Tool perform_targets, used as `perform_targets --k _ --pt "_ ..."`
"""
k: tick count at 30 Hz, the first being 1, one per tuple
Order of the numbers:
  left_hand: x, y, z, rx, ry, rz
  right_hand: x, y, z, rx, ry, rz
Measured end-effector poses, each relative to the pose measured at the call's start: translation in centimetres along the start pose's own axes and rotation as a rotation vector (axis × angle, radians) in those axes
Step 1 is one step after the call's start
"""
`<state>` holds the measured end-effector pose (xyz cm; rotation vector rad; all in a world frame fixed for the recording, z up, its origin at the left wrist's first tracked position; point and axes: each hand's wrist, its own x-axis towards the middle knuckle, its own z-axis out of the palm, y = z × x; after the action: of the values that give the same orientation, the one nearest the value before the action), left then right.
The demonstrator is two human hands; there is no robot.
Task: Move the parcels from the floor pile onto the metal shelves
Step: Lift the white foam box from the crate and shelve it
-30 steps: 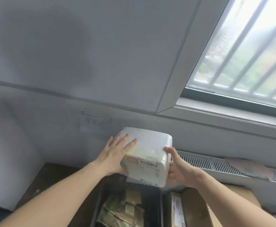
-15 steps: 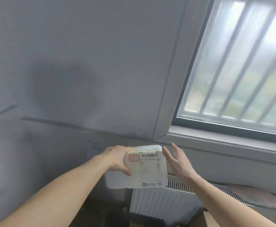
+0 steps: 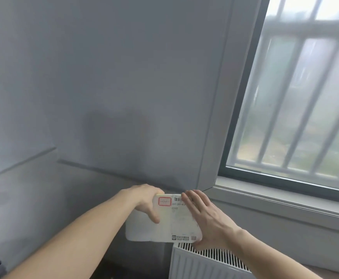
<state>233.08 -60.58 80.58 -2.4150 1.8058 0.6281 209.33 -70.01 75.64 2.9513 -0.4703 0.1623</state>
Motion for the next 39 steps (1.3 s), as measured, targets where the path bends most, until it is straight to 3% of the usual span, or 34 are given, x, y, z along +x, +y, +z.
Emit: perform_targets --k 3,7,11,14,19,27,32,39 --pt "-0.7 -0.3 0.4 0.033 0.138 -0.022 0.3 0.0 -1.1 0.079 0.047 0.020" --pt "-1.9 0.4 1.0 0.124 0.356 0.000 1.0 -0.5 -0.9 0.286 0.142 0.211" --pt "-3.9 1.6 1.8 0.250 0.321 0.023 2.0 -1.3 -0.6 0.423 0.166 0.288" --pt "-5.4 1.8 3.3 0.343 0.344 -0.054 2.2 -2.3 -0.3 0.413 0.142 0.192" --pt "-9.0 -0.9 6.6 0.276 0.330 -0.309 2.2 -4.0 -0.4 0.513 0.189 0.009" --pt "-16.7 -3.8 9.4 0.079 0.450 -0.393 1.8 -7.7 -0.6 0.540 0.208 -0.286" --pt "-21.2 -4.2 10.9 0.054 0.512 -0.440 3.2 -10.5 0.0 0.524 0.180 -0.376" --pt "-28.4 -6.4 12.3 -0.094 0.556 -0.714 7.4 -18.8 -1.1 0.560 0.133 -0.459"
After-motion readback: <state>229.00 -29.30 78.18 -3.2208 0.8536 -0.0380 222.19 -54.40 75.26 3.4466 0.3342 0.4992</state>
